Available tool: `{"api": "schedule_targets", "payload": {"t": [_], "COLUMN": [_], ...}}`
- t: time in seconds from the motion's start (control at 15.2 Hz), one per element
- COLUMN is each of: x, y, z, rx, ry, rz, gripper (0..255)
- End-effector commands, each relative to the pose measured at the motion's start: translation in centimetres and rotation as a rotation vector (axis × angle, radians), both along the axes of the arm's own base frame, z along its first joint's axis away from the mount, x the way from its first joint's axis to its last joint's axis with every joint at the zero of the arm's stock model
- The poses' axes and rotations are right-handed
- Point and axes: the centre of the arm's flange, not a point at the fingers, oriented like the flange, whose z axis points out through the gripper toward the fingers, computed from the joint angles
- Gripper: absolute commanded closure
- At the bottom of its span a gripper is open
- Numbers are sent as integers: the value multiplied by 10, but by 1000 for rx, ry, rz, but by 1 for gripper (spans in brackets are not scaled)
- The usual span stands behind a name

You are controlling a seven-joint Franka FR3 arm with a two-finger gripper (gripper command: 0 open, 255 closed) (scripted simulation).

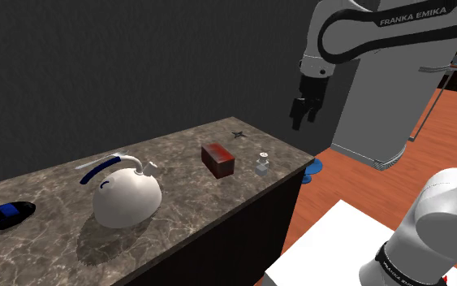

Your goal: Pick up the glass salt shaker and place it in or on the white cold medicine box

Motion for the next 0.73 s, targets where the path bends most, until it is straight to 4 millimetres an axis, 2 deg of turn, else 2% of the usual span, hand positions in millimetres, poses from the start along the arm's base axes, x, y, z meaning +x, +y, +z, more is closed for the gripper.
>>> {"api": "schedule_targets", "payload": {"t": [0.0,0.66], "x": [20,110], "y": [1,19], "z": [-19,-119], "rx": [19,112], "ry": [12,80], "rz": [-7,-39], "gripper": [0,0]}}
